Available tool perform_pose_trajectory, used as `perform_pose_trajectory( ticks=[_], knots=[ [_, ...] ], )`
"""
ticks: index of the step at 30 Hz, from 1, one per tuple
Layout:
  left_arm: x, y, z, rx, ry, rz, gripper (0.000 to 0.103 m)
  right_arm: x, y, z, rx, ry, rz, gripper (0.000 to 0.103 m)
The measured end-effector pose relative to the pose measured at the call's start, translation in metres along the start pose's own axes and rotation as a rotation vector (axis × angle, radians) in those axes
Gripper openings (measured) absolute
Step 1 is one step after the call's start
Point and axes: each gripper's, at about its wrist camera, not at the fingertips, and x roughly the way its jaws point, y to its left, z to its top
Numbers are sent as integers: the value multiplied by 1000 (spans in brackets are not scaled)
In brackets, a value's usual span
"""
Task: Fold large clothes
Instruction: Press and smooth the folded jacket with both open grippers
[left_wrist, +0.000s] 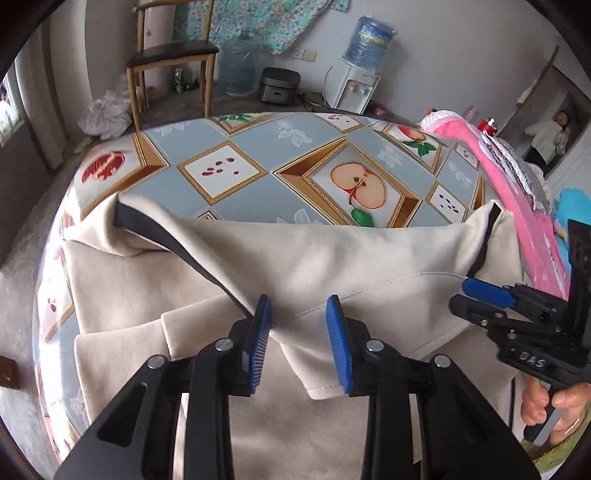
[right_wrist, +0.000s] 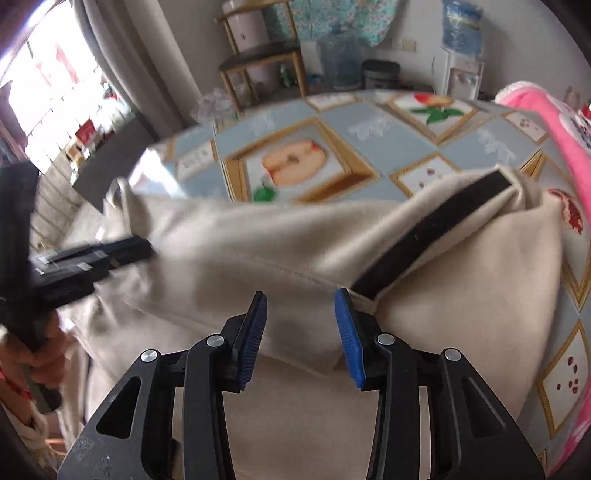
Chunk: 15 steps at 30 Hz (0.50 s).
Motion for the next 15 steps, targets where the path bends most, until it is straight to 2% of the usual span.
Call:
perform_pose_trajectory(
  ticks=[3,5,8,10,13,15],
  knots=[
    [-5,-9,-6,87,-32,78,31,-13,12,0,-38,5,-60,39],
    [-17,-15,-7,137,-86,128,31,-35,16,4,-14,-48,-8,40],
    [-30,-20,-5,171,-135,89,32,-49,23,18,-3,-125,25,49],
    [-26,-24,-3,177,-127,100,33,-40,28,28,8,-129,29,50],
    [-4,-23,-8,162,-63,147,33,-10,30,30,37,-86,40,50],
    [2,-21,-16,154,-84,163,33,11,33,25,27,-47,22,51]
  ],
)
